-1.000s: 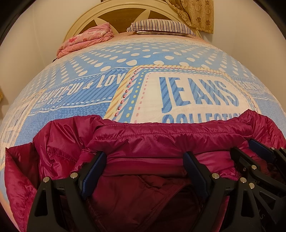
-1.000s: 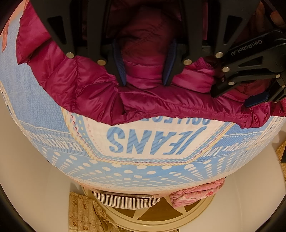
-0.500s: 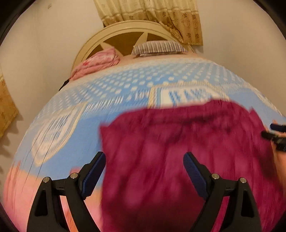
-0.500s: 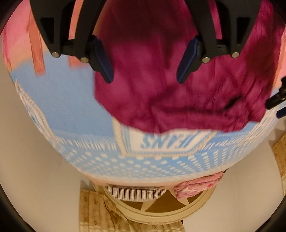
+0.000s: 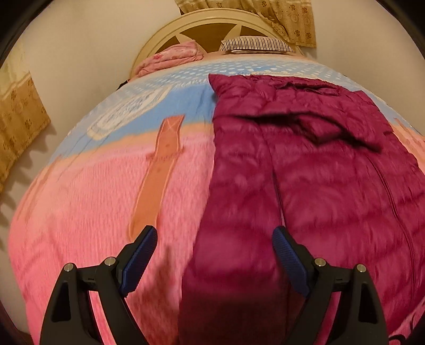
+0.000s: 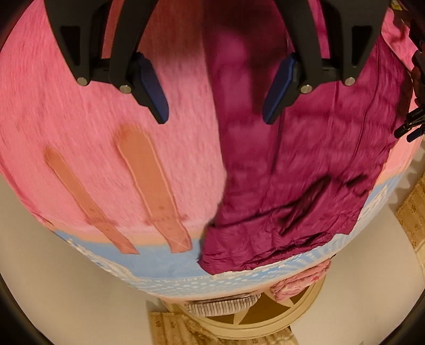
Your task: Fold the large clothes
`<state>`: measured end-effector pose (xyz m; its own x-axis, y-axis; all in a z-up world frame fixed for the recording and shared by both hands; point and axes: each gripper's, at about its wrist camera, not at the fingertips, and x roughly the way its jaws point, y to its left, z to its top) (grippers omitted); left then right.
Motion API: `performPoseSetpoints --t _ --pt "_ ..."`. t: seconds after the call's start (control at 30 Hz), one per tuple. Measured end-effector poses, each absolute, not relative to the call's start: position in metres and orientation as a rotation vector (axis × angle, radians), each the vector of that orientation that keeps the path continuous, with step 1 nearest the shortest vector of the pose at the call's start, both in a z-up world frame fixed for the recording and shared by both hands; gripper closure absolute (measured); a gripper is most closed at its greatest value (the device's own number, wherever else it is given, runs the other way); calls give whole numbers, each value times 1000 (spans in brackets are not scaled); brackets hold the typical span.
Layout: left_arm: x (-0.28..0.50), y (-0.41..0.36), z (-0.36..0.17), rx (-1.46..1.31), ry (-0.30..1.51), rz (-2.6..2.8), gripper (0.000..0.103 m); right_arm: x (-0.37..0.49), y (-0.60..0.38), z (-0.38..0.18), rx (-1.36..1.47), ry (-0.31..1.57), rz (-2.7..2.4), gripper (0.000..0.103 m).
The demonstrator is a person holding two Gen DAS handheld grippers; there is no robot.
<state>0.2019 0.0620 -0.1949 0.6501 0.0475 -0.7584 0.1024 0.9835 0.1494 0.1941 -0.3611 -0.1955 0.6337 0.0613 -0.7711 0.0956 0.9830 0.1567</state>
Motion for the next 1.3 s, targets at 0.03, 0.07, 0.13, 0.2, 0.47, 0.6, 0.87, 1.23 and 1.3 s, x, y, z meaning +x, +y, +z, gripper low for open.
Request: performPoseSetpoints --t 0.03,0.07,0.13,0.2,0.47,0.6,0.87,1.23,1.3 --pt "196 63 -198 184 868 -27 14 184 -360 -197 196 884 -21 28" --pt "190 65 -201 176 868 -27 14 178 -359 -198 205 885 -22 28" --pt "179 71 -205 160 869 -24 14 165 -355 -201 210 882 -26 28" --pt "169 76 -208 135 869 -31 14 155 -348 -204 204 884 -17 28" --pt "148 85 -215 62 872 -74 16 112 -341 -213 210 850 -3 35" --pt "144 80 -211 41 882 -148 62 110 -335 -214 231 837 33 69" --pt "119 66 -176 97 799 -214 97 97 -335 -197 317 768 114 92" --pt "45 86 -51 -19 570 -394 98 32 -351 -88 342 529 170 94" --pt "29 83 -34 20 522 -401 98 17 -349 -66 326 475 176 94"
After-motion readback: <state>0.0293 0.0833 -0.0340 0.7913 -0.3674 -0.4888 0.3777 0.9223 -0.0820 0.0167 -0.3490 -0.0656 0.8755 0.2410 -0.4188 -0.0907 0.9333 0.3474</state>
